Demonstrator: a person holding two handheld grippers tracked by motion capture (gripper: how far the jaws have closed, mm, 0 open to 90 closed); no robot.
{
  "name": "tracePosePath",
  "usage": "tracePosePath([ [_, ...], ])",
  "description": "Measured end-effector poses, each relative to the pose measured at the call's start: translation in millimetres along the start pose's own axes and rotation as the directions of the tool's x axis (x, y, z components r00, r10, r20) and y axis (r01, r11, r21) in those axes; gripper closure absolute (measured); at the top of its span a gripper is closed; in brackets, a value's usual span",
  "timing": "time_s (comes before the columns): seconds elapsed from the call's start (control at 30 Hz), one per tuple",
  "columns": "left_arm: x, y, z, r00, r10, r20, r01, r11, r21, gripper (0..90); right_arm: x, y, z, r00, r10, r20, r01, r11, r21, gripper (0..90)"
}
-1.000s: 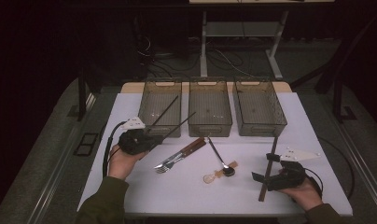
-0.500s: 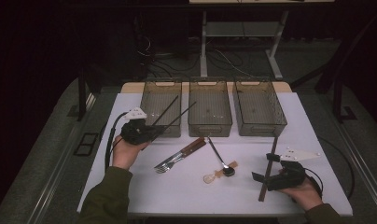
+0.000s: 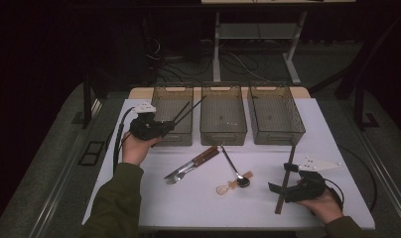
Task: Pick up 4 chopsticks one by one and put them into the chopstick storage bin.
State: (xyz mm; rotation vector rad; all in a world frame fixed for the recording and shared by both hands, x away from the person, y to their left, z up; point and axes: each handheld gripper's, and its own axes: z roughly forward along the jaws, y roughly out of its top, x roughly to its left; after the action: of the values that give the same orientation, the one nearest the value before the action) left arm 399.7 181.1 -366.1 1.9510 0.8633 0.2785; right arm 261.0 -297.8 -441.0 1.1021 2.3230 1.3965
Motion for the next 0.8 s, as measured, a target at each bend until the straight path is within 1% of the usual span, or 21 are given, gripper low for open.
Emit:
tracePosePath([
  [0.27,15.3,11.2,3.3,0.9991,-0.021,-0.036,0.021,0.9998,-0.003,84.9,-0.5,-0.1,-0.5,1.0000,0.002,0.002,-0.002,1.000,-0.004,0.6],
  [0.4,24.0,14.5,5.9,0.9977,-0.044,-0.052,0.044,0.9990,-0.003,84.9,-0.2,-0.2,-0.8,1.0000,0.002,0.001,-0.002,1.000,-0.006,0.5],
  [0.67,36.8,23.7,13.6,0.9938,-0.050,-0.100,0.052,0.9985,0.018,84.9,-0.3,-0.2,-0.9,1.0000,0.004,0.000,-0.004,1.000,-0.005,0.6],
  [0.8,44.3,24.5,17.1,0.9924,-0.050,-0.113,0.053,0.9982,0.027,84.9,-0.3,-0.4,-1.1,1.0000,0.003,-0.001,-0.003,1.000,-0.005,0.6],
])
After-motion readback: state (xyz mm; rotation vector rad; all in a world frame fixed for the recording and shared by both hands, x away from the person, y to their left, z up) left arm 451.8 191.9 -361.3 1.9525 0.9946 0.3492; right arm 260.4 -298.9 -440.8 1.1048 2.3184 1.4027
